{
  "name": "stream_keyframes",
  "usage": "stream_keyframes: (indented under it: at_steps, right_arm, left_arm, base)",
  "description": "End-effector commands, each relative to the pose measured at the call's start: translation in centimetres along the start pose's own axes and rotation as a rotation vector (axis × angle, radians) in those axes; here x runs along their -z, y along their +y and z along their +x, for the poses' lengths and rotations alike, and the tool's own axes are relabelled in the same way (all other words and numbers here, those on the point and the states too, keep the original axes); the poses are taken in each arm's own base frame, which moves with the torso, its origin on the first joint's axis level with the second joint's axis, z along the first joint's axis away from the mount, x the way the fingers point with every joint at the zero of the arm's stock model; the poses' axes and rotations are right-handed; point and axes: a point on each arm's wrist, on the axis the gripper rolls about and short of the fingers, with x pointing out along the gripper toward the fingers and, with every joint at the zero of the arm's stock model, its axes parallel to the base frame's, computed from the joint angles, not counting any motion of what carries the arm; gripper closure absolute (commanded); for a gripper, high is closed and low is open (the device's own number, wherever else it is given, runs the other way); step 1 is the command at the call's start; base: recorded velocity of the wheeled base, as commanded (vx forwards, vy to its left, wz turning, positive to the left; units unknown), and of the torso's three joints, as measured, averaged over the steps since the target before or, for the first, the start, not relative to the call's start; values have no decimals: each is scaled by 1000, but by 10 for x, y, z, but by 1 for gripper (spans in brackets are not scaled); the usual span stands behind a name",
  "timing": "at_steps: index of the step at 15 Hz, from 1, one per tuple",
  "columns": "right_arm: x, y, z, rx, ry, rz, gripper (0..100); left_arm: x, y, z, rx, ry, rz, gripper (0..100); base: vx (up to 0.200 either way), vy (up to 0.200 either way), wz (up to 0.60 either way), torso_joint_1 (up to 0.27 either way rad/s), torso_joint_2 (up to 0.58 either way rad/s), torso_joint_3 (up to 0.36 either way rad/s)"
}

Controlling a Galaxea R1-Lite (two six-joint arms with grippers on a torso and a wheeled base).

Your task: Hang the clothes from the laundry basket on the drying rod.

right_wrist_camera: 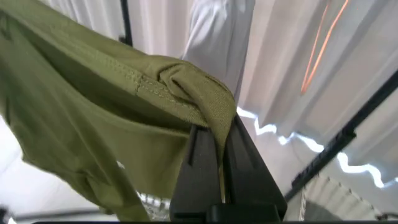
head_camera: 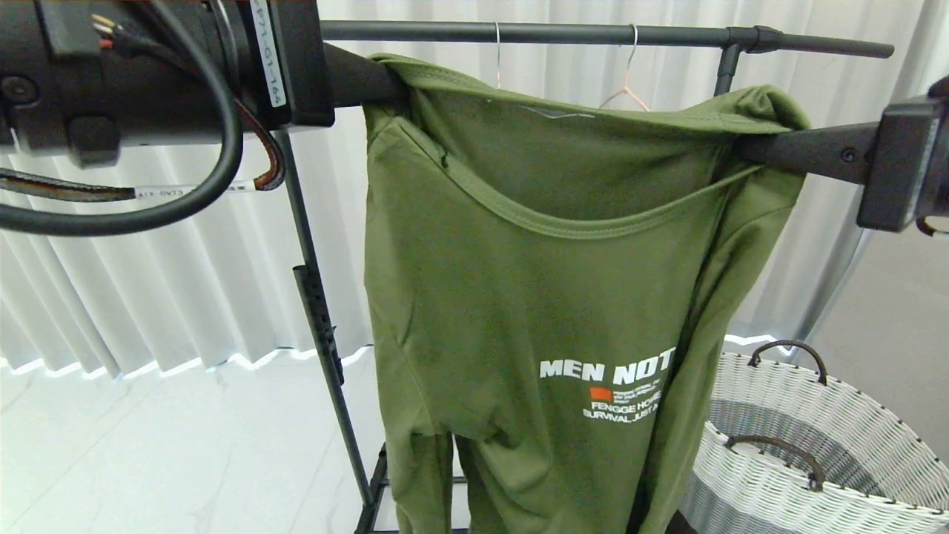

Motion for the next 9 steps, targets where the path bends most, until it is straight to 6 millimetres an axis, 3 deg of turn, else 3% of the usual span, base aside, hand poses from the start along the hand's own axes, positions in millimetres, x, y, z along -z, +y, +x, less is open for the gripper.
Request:
stream_keyframes:
  at_steps: [1, 5, 9]
  right_arm:
    - [-1, -4, -25, -3, 17, -3, 100]
    - [11, -9, -80, -216, 116, -8, 100]
    - [12, 3, -87, -440, 133, -21, 100]
  left_arm:
    - [-2, -3, -1, 13, -15, 6, 100]
    - [-4, -9, 2, 44, -70, 3, 100]
    - [6, -23, 6, 104, -32, 14, 100]
  base:
    - [0, 0, 0, 0, 0, 0]
    - [0, 0, 0, 0, 0, 0]
    - [0, 0, 0, 0, 0, 0]
